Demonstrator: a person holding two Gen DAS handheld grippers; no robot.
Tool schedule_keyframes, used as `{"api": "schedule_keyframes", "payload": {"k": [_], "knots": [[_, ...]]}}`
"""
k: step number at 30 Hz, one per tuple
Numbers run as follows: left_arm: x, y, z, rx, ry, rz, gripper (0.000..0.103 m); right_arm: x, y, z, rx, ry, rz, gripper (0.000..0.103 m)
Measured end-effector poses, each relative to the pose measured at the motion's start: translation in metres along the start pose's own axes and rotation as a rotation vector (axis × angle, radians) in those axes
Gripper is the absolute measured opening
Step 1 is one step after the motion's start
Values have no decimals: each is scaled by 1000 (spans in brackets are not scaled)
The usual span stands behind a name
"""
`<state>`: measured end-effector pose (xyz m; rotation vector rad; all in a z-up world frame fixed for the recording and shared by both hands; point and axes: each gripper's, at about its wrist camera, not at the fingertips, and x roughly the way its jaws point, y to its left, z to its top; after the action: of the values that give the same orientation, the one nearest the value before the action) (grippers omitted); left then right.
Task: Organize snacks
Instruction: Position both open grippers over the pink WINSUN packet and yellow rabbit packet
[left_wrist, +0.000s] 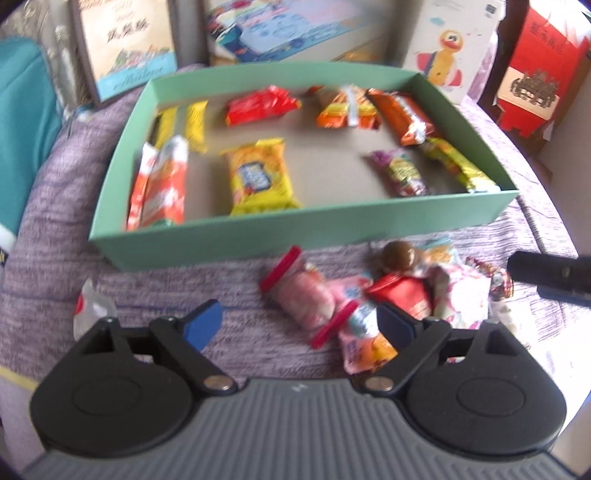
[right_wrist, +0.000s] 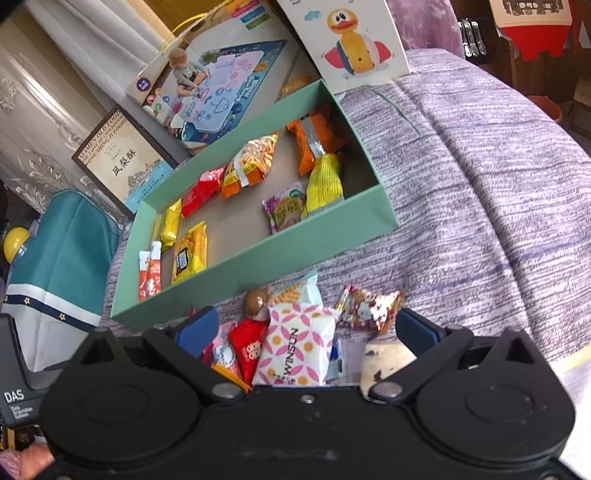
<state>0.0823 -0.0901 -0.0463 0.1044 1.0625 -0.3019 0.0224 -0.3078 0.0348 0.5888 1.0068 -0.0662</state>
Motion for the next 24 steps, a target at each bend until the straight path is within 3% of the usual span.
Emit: {"api": "schedule_keyframes", "payload": {"k": [2,6,11,14,17,20,22,24], "knots": [[0,3,-4,-24,19,-30,86,4,6,-6,-15,-6,-8,103],[4,-10,-17,10,37,-86,84,18,18,-11,-53,18,-20,92],[15,-23,-32,86,58,-67,85,33,30,-22,-95,44,-35,72],[13,-13,-36,88,43,-57,86,33,32,-27,-140,30,-69,52],[11,-1,-40,75,47,-43,86,30,28,-28,-131,33,-64,51],[4,8,-40,34,66,-78,86,26,24,-28,-113,39,-58,54],[-3,5,-38,24,63,-113,86,27,22,-28,-99,48,-42,66],[-8,-3,-38,39,61,-141,86,29,24,-31,-117,48,-54,68]]}}
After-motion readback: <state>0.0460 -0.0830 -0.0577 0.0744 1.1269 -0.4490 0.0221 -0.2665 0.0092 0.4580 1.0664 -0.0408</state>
